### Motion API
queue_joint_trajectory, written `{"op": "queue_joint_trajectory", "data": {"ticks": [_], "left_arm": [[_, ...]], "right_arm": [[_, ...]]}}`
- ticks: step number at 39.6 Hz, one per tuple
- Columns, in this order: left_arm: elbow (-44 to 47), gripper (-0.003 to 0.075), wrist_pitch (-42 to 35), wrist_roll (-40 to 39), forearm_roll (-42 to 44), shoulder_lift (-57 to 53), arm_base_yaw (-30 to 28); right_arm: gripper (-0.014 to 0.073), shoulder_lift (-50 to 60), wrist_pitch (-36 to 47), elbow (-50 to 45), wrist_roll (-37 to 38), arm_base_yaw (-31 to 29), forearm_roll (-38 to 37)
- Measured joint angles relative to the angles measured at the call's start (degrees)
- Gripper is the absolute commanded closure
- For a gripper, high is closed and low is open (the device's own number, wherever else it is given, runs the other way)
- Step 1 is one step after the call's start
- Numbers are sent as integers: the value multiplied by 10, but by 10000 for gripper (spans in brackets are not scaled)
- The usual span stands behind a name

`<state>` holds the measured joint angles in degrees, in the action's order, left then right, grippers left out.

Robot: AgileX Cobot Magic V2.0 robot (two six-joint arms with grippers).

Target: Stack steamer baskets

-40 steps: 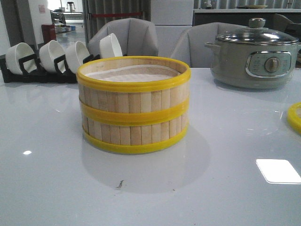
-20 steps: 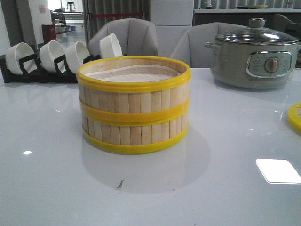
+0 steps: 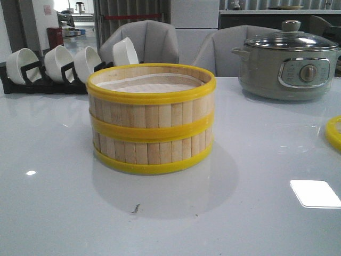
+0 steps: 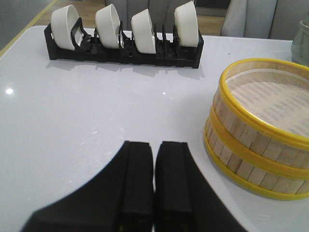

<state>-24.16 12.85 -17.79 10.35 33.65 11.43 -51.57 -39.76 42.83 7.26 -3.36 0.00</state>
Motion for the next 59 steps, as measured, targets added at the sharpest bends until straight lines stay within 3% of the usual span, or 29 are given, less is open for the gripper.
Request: {"op": "queue_joint_trajectory", "data": {"ticks": [18, 43, 59], "left_arm": [[0, 627, 0, 0, 0, 0, 0], [0, 627, 0, 0, 0, 0, 0], [0, 627, 0, 0, 0, 0, 0]], "right_arm": [[215, -245, 14, 157, 0, -116, 0], [215, -544, -56, 396, -1, -136, -18], [215, -611, -51, 416, -1, -136, -19]]}}
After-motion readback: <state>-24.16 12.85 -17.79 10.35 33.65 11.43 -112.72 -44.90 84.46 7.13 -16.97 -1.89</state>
